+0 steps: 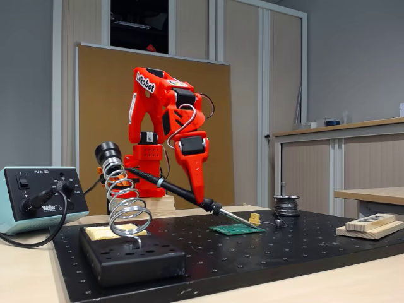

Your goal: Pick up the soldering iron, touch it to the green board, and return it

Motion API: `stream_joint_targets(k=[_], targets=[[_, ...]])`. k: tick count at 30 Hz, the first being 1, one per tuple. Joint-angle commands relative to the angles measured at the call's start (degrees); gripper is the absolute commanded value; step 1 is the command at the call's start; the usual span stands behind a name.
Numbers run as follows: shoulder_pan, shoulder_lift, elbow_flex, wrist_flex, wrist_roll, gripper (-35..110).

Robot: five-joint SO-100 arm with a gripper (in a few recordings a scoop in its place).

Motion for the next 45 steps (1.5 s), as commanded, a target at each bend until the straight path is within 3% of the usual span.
stream_joint_targets(k=[1, 45], targets=[[-1.41, 3.08, 0.88, 0.53, 1.41, 0], [0.88, 4.31, 0.0, 2.11, -0.88, 0]])
